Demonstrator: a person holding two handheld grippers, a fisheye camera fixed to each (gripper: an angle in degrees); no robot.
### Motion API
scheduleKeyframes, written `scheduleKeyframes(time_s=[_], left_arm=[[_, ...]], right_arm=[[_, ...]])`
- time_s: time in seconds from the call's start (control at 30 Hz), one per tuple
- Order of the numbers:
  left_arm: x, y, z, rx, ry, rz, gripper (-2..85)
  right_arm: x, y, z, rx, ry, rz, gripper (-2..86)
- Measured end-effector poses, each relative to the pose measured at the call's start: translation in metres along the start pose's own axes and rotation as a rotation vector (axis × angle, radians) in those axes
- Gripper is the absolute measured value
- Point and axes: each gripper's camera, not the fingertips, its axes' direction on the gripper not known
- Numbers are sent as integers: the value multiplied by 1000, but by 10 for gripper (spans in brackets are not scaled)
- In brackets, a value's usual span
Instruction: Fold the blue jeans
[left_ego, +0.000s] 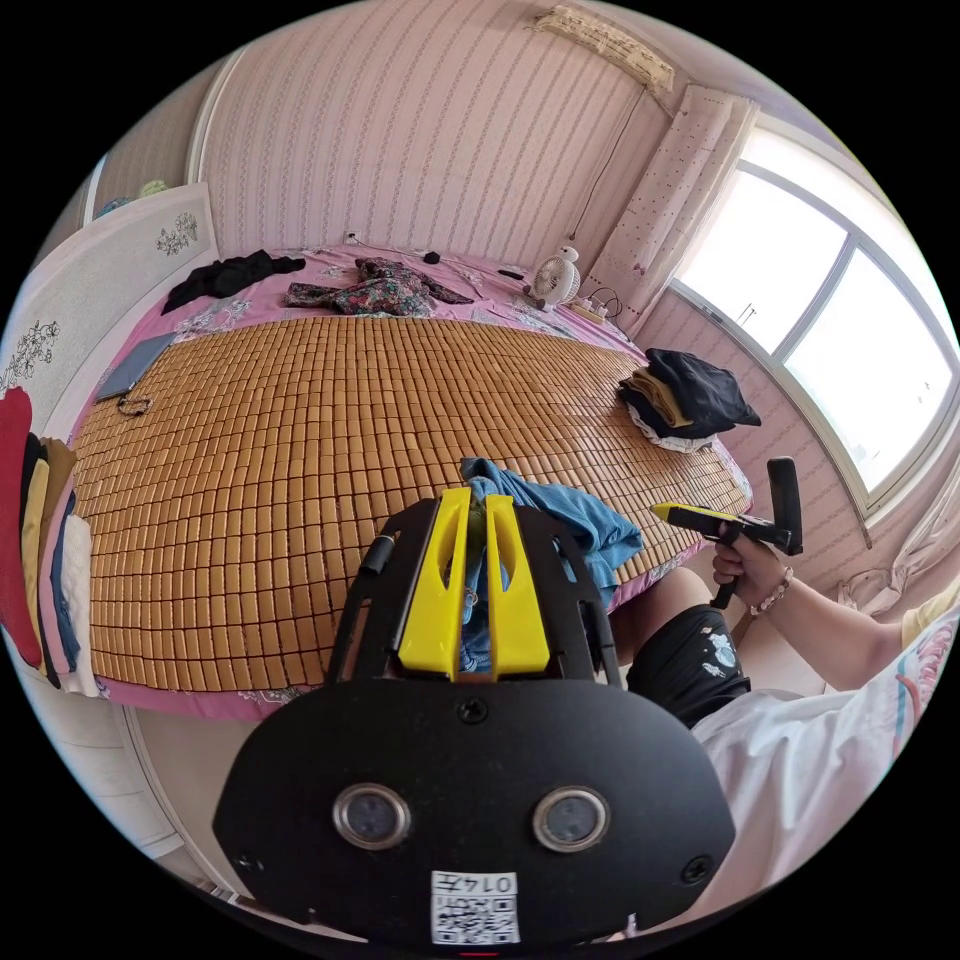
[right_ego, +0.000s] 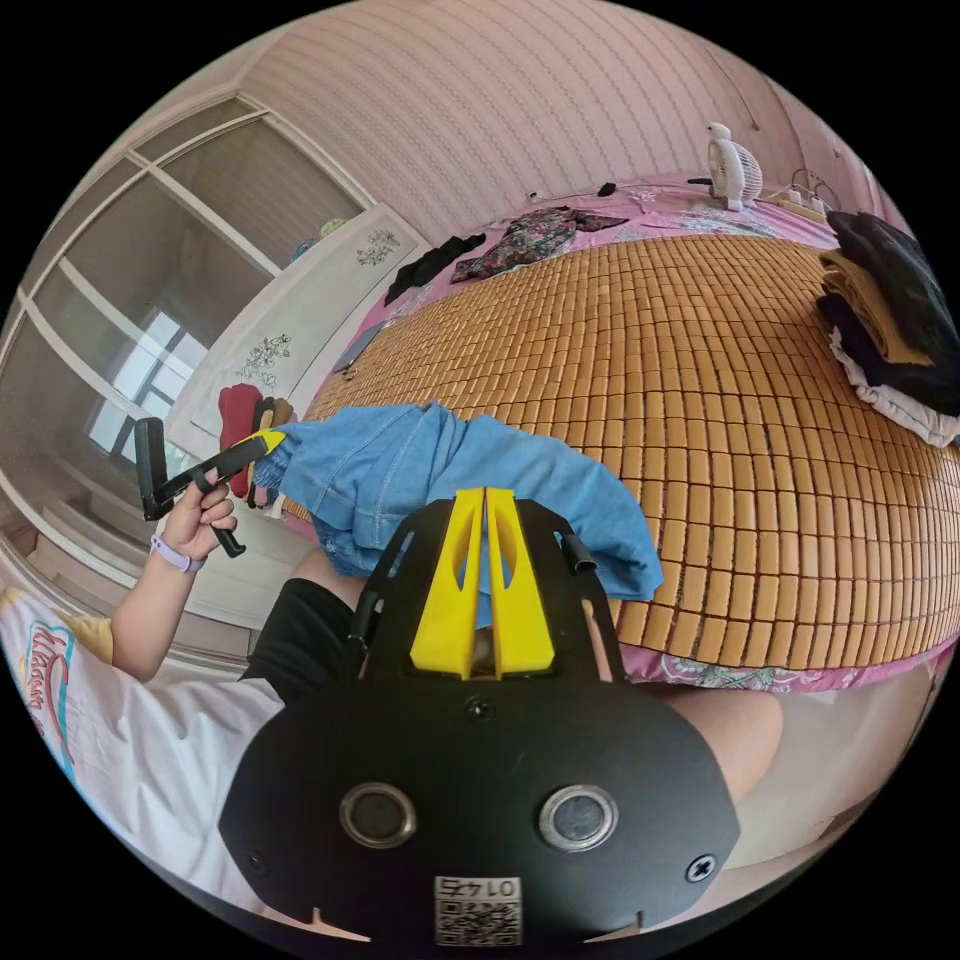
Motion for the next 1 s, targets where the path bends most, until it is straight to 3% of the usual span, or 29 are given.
scheduleKeyframes(time_s=[0.1, 0.37, 0.53, 0.67, 0.83, 1.0], left_arm=[[0, 6, -6, 5, 18, -11, 12], [13, 23, -33, 14, 89, 37, 9], [22, 29, -46, 8, 11, 117, 7], [1, 31, -67, 26, -41, 103, 7], [-28, 21, -103, 99, -85, 76, 7], [-50, -6, -154, 217, -169, 101, 7]], right_arm=[[-31, 1, 33, -89, -142, -107, 76], [-88, -18, 87, -53, -181, -165, 166], [-83, -26, 108, -152, -167, -181, 86], [-71, -24, 63, -98, -48, -313, 15], [-10, -29, -38, 79, 90, -243, 13], [53, -37, -151, 307, 387, -145, 11]])
